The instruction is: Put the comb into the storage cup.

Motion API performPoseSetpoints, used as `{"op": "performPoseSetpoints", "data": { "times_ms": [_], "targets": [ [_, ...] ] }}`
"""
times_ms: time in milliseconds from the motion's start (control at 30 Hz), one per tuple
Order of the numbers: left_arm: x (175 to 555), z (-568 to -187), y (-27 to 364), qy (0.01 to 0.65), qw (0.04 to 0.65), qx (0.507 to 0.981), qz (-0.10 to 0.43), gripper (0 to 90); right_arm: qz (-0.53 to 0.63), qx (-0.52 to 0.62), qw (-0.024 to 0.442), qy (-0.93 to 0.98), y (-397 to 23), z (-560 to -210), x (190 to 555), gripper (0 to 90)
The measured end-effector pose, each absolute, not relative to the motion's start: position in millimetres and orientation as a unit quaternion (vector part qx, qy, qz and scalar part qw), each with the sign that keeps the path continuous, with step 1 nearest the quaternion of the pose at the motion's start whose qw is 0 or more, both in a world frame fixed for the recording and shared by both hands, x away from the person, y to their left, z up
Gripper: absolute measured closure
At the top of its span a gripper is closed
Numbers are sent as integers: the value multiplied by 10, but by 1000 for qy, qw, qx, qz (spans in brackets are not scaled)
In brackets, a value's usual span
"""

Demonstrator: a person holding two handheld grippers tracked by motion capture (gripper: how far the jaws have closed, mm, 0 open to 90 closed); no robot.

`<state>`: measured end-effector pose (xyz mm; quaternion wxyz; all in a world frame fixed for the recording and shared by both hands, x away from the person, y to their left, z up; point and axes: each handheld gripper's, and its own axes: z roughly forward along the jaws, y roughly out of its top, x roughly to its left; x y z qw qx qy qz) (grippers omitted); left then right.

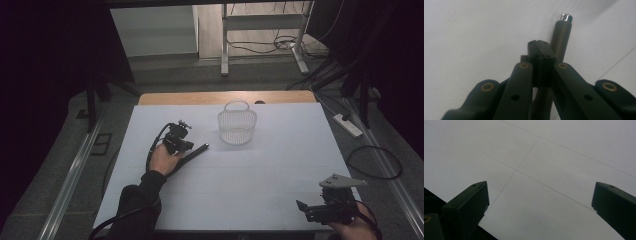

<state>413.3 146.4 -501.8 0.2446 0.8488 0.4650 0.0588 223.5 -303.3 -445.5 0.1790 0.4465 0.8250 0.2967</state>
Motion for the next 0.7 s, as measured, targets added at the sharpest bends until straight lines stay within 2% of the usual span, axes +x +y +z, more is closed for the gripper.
{"op": "performPoseSetpoints", "data": {
  "times_ms": [367, 700],
  "targets": [
    [4135, -5122, 1460, 477, 226, 847, 63, 890, 296, 445, 178, 826, -3029, -4456, 2233, 18],
    [4111, -5156, 1421, 473, 231, 849, 46, 890, 295, 444, 176, 828, -3025, -4458, 2235, 22]
  ]
}}
